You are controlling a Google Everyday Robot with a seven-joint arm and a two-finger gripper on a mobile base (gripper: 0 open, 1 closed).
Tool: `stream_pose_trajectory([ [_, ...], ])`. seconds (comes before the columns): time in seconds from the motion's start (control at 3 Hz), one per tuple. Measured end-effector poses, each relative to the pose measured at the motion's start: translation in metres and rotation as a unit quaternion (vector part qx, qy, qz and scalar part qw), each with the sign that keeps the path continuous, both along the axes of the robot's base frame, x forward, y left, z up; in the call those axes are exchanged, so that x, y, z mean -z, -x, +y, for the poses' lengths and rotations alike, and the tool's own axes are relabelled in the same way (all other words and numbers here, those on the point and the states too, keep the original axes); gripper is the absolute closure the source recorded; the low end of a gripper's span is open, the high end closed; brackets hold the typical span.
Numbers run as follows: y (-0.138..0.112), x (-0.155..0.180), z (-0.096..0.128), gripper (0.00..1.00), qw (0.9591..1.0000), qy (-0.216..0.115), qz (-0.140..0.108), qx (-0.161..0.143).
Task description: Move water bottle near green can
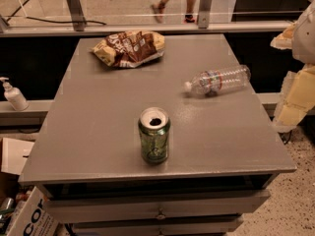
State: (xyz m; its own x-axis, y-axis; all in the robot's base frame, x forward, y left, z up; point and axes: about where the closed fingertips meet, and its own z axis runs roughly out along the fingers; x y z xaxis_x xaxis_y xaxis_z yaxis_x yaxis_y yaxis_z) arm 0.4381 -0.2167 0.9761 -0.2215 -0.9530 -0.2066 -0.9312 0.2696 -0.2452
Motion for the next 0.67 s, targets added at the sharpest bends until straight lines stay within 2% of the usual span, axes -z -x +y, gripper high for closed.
stream_pose_trajectory([
  [0.67, -0.0005, 0.0002, 0.0002, 0.0, 1.0, -0.001, 0.0, -0.001],
])
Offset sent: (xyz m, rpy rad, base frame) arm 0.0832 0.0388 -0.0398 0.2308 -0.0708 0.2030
